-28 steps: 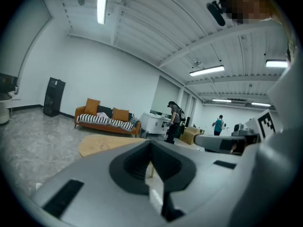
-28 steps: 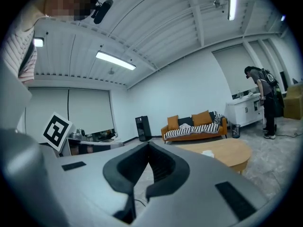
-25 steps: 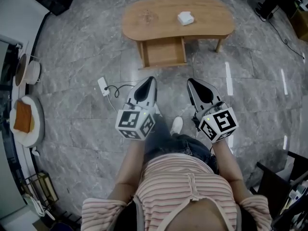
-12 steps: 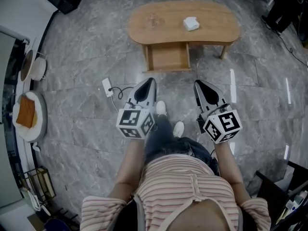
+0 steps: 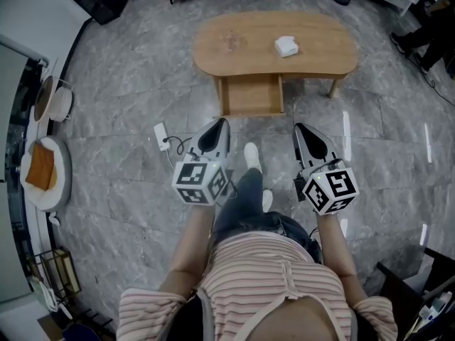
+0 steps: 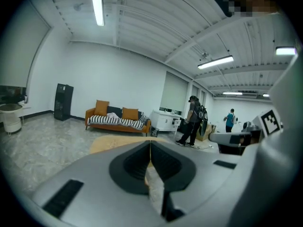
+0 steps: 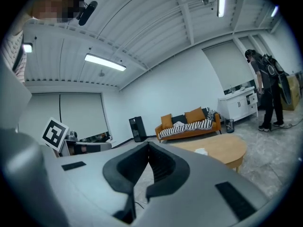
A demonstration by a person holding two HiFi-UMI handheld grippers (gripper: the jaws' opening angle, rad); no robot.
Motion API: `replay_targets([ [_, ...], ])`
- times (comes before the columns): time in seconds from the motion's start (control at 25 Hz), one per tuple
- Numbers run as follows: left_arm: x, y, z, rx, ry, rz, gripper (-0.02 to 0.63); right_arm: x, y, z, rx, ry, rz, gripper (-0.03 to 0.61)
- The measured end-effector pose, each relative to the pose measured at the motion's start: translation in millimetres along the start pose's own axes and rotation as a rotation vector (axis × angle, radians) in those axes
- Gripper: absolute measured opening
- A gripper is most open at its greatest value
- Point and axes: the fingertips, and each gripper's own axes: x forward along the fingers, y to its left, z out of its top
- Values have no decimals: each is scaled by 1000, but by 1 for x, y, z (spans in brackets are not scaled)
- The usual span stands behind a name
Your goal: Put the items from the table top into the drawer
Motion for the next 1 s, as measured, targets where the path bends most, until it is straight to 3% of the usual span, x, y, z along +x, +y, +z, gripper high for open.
replay_targets([
  [0.48, 86, 48, -2, -39, 53, 22, 14, 70, -43, -6, 7, 78, -22, 9],
  [0.76, 145, 93, -1, -34, 123, 72, 14, 142, -66, -3, 3, 138, 24, 9],
  [1.0, 186, 139, 1, -89, 149, 95, 14, 208, -71, 2, -7, 182, 53, 9],
])
